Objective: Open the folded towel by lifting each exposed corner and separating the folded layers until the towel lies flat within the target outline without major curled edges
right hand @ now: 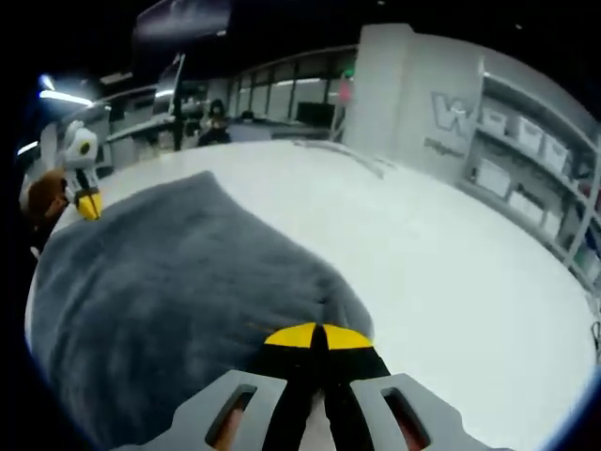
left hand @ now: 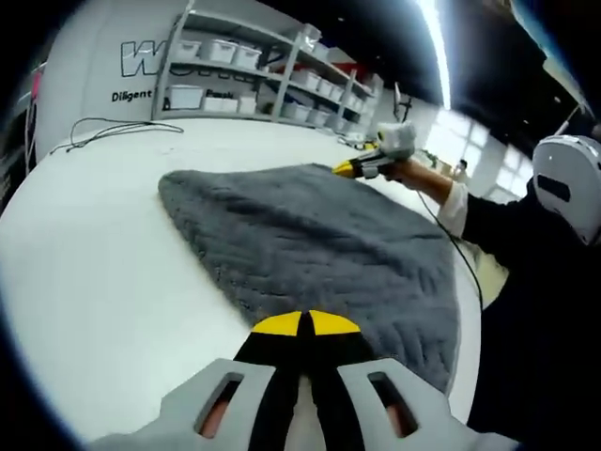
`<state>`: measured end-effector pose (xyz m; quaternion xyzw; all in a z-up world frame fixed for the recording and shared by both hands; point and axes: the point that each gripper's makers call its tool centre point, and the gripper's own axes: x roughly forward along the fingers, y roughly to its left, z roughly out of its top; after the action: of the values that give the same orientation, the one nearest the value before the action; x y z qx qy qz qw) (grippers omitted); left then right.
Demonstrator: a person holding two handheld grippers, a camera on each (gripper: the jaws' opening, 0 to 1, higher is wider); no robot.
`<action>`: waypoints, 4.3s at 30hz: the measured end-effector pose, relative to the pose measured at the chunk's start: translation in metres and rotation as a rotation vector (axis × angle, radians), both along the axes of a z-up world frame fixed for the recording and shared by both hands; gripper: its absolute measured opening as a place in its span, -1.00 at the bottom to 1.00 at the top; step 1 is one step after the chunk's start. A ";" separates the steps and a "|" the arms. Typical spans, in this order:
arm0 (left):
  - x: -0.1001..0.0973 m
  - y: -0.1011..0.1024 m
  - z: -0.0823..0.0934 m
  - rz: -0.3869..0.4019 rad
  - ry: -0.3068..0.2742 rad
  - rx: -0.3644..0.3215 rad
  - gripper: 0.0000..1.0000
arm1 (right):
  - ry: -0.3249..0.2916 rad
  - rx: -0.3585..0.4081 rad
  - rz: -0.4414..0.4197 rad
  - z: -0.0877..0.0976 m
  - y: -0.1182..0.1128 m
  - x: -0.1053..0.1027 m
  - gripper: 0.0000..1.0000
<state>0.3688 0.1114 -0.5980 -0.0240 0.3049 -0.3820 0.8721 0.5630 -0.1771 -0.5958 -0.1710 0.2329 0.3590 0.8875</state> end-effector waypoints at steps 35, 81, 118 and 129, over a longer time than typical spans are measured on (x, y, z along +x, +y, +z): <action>0.014 -0.001 0.011 0.036 0.020 -0.017 -0.98 | -0.072 0.032 -0.037 0.025 -0.005 -0.013 -1.00; 0.083 0.012 -0.001 0.180 -0.109 0.094 -0.99 | 0.027 0.161 -0.120 -0.002 -0.028 -0.065 -1.00; 0.138 0.017 0.028 0.216 -0.206 0.071 -0.98 | 0.072 0.241 -0.084 0.013 -0.011 -0.124 -1.00; 0.158 0.022 0.025 0.231 -0.227 0.104 -0.98 | 0.136 0.307 -0.077 0.010 -0.004 -0.152 -1.00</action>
<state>0.5268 0.1335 -0.5733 0.0295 0.2189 -0.2633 0.9391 0.4111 -0.1808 -0.5862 0.0002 0.2413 0.3669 0.8984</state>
